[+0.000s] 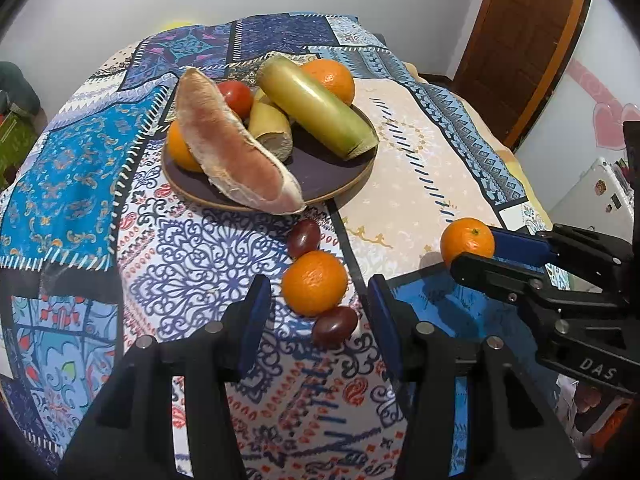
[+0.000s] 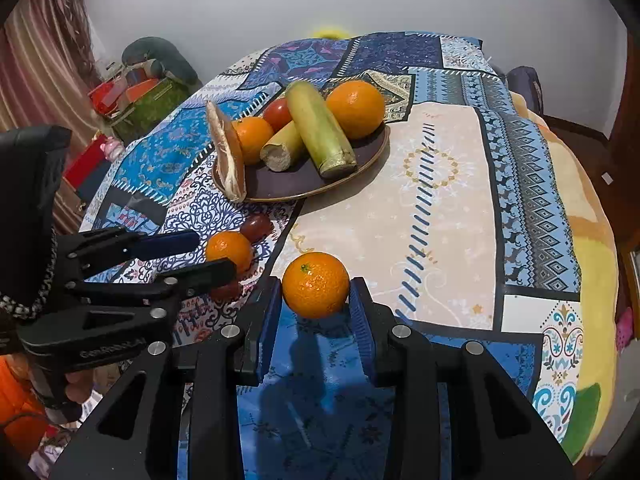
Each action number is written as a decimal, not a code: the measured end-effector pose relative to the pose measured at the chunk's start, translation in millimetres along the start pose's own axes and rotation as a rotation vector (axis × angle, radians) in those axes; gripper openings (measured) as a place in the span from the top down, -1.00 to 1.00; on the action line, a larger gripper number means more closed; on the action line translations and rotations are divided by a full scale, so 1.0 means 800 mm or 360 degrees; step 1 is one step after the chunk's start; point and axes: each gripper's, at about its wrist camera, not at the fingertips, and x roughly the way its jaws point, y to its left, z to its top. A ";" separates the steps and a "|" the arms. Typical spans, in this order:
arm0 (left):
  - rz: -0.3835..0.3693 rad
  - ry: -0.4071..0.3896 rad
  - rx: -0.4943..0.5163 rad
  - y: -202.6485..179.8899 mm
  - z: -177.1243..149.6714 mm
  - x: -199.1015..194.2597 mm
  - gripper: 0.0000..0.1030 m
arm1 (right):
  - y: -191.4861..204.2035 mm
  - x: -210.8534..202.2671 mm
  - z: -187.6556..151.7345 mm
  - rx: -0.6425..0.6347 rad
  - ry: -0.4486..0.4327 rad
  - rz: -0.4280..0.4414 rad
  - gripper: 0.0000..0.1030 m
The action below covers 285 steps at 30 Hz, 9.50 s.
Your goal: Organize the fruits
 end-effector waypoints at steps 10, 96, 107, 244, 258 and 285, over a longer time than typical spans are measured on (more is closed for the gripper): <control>0.0027 -0.0007 -0.0002 0.004 0.002 0.007 0.29 | -0.008 0.000 0.003 0.0018 -0.0003 -0.0003 0.38; 0.0030 -0.0253 -0.0036 0.071 0.092 -0.014 0.31 | 0.030 0.079 0.102 -0.0204 -0.0051 0.0062 0.28; 0.0041 -0.0249 -0.0042 0.058 0.064 -0.043 0.31 | 0.024 0.037 0.093 -0.0200 -0.0127 -0.0017 0.25; 0.0028 -0.0240 -0.0016 0.023 0.082 0.022 0.40 | -0.009 0.054 0.076 -0.0103 -0.0114 0.0050 0.37; 0.0079 -0.0418 -0.0143 0.047 0.068 -0.060 0.25 | -0.003 0.009 0.083 -0.0105 -0.0233 0.0017 0.37; 0.0231 -0.1370 0.0012 -0.044 -0.033 -0.417 -0.21 | 0.134 -0.316 0.037 -0.0269 -0.1207 -0.0131 -0.15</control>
